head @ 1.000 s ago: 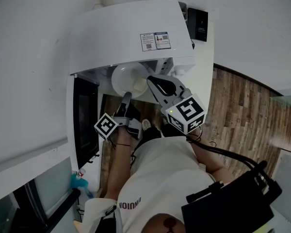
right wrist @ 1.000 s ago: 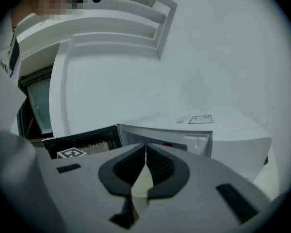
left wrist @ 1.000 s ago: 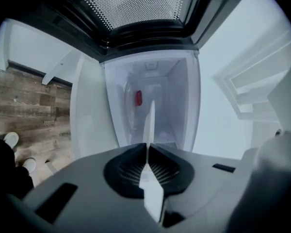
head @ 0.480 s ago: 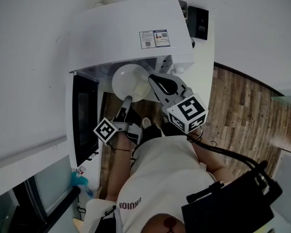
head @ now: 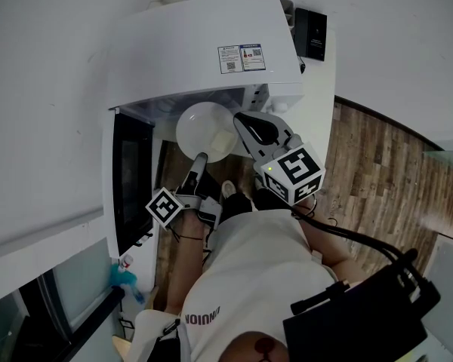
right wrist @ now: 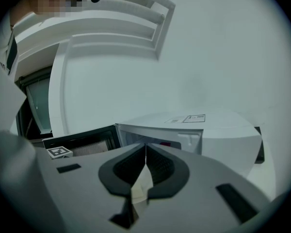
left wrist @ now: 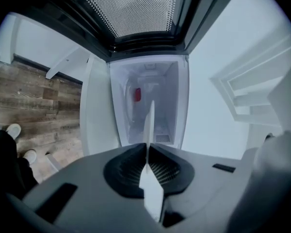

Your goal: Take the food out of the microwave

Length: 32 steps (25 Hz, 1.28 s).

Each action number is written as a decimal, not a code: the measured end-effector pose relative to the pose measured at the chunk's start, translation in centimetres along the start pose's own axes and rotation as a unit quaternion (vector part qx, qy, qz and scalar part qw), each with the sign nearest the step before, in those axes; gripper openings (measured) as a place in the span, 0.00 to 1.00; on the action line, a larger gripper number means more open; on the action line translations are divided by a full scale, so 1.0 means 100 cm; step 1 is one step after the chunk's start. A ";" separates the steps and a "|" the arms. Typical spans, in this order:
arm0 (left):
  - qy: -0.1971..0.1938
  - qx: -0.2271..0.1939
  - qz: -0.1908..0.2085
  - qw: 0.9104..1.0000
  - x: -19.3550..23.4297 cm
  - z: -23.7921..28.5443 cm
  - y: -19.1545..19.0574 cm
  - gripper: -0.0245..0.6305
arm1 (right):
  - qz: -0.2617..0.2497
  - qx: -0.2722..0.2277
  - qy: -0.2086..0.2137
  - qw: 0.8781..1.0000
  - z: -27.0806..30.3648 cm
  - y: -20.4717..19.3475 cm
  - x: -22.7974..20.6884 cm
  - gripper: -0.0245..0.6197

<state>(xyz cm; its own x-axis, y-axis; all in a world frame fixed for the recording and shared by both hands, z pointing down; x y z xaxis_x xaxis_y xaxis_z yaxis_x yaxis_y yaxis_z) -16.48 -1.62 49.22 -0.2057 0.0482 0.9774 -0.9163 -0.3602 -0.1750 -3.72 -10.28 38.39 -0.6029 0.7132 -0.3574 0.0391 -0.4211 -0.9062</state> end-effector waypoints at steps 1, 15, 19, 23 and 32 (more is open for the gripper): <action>-0.001 0.001 -0.001 1.000 -0.001 -0.001 -0.001 0.08 | 0.000 0.000 0.000 1.000 0.000 0.000 0.000 0.07; 0.002 0.004 -0.004 1.000 -0.002 -0.007 0.000 0.08 | -0.005 0.007 0.002 1.000 0.003 -0.002 0.001 0.07; -0.001 0.003 -0.006 1.000 -0.001 -0.007 0.002 0.08 | -0.005 0.008 0.001 1.000 0.004 -0.003 0.002 0.07; 0.001 0.002 -0.004 1.000 -0.001 -0.007 0.003 0.08 | -0.002 0.006 0.002 1.000 0.005 -0.003 0.002 0.07; -0.002 0.001 -0.009 1.000 -0.002 -0.005 0.005 0.08 | 0.001 0.006 0.003 1.000 0.006 -0.003 0.002 0.07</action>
<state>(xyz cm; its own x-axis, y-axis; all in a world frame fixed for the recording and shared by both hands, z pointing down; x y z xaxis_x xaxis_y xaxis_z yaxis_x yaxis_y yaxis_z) -17.05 -1.29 48.89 -0.1886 0.0515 0.9807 -0.9192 -0.3609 -0.1578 -4.35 -10.40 38.72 -0.5982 0.7156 -0.3607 0.0309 -0.4292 -0.9027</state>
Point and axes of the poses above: the fingertips, and each gripper's own axes: z forward along the fingers, x to its left, y out of its top, the point moved 4 cm from there along -z, backward along the fingers, and after that the axes turned 10 degrees about z, right-handed, at the moved point
